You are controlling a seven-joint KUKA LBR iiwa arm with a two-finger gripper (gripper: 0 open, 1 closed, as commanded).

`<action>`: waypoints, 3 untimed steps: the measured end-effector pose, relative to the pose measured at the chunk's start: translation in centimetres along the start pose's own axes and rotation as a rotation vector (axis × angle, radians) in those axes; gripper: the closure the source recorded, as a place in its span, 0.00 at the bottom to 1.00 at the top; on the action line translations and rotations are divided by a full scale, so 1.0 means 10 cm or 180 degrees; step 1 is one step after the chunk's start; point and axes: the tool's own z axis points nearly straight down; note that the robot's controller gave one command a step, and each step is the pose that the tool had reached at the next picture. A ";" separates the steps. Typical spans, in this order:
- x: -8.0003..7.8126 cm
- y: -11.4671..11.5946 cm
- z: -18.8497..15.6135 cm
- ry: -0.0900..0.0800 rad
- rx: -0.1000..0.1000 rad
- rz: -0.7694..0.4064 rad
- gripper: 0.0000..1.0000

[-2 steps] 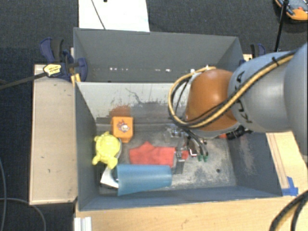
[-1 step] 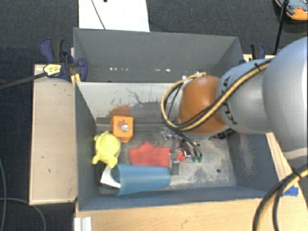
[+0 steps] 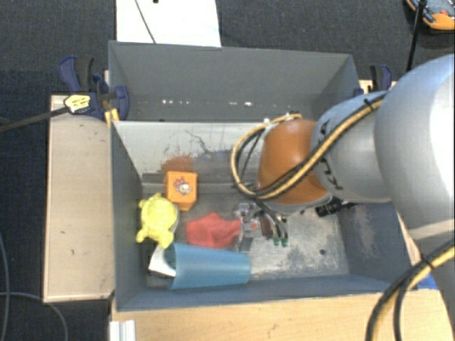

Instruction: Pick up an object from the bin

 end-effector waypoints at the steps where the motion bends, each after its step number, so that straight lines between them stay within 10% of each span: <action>1: 0.01 0.01 -0.03 0.0000 -0.0001 0.0031 1.00; 3: 0.03 0.01 -0.26 0.0023 0.0002 0.0026 1.00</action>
Offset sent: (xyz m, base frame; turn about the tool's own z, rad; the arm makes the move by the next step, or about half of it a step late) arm -0.0001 -0.0001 0.0653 0.0000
